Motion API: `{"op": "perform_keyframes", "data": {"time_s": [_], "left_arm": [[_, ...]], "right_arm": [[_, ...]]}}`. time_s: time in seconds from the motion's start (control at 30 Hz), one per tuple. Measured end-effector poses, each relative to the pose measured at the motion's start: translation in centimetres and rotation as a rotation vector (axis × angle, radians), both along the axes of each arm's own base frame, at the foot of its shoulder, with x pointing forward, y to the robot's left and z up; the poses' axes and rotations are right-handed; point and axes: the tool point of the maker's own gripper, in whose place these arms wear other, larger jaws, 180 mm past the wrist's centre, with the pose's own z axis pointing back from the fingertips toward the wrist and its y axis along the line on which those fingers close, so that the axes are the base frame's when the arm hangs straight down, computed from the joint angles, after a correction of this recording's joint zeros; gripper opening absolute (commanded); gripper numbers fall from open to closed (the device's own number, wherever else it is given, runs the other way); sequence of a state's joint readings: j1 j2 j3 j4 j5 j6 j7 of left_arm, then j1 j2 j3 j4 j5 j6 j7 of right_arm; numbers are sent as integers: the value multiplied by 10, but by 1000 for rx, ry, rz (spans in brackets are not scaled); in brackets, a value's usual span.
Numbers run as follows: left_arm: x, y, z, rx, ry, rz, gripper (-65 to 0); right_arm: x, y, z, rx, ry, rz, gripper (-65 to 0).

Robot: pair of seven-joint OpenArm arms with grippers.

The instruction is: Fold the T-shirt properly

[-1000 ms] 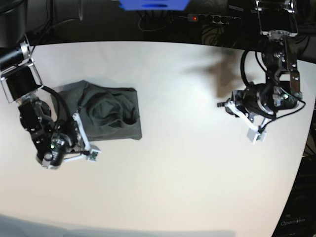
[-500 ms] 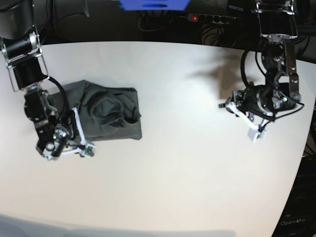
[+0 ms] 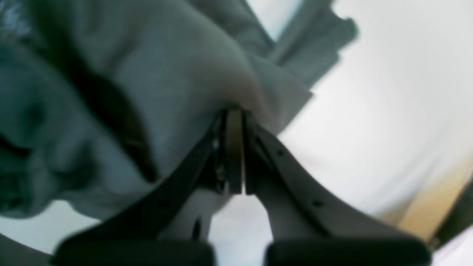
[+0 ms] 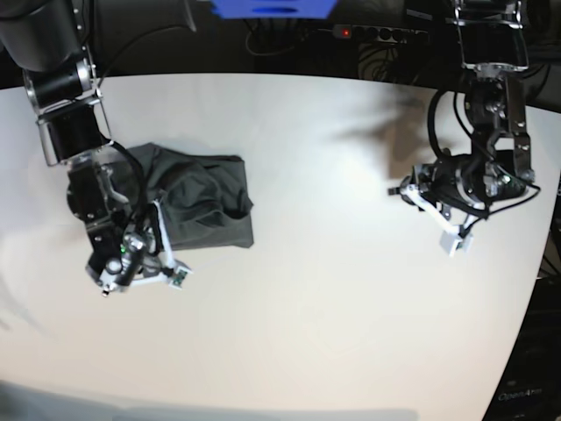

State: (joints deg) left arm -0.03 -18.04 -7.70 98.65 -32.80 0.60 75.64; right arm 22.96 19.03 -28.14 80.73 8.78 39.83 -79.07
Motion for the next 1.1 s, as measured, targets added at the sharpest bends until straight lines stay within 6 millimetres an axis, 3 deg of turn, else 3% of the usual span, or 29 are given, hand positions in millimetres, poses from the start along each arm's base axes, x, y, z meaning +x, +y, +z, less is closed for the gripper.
{"op": "perform_keyframes", "data": {"time_s": [0.1, 0.37, 0.47, 0.57, 0.7, 0.87, 0.97, 1.1], "left_arm": [[0, -1, 0, 20, -18, -58, -626], [1, -2, 1, 22, -25, -72, -626], [11, -2, 7, 21, -48, -72, -626], [10, 0, -1, 16, -24, -63, -626], [12, 3, -2, 21, -41, -50, -626], [15, 6, -10, 11, -35, -27, -626], [8, 11, -22, 17, 7, -18, -626], [15, 9, -16, 7, -17, -17, -626]], "right_arm": [[4, -17, 5, -95, -27, -11, -650], [5, -26, 8, -87, -39, -59, -650], [8, -34, 13, -71, -55, -102, -650], [4, -36, 10, -68, -48, -112, -650], [-11, -32, -5, -58, -8, -108, -650], [-6, -12, 20, -30, -113, -55, -650], [-10, -8, 15, -21, -101, -52, -650], [-11, -10, 14, -20, -99, -59, -650]]}}
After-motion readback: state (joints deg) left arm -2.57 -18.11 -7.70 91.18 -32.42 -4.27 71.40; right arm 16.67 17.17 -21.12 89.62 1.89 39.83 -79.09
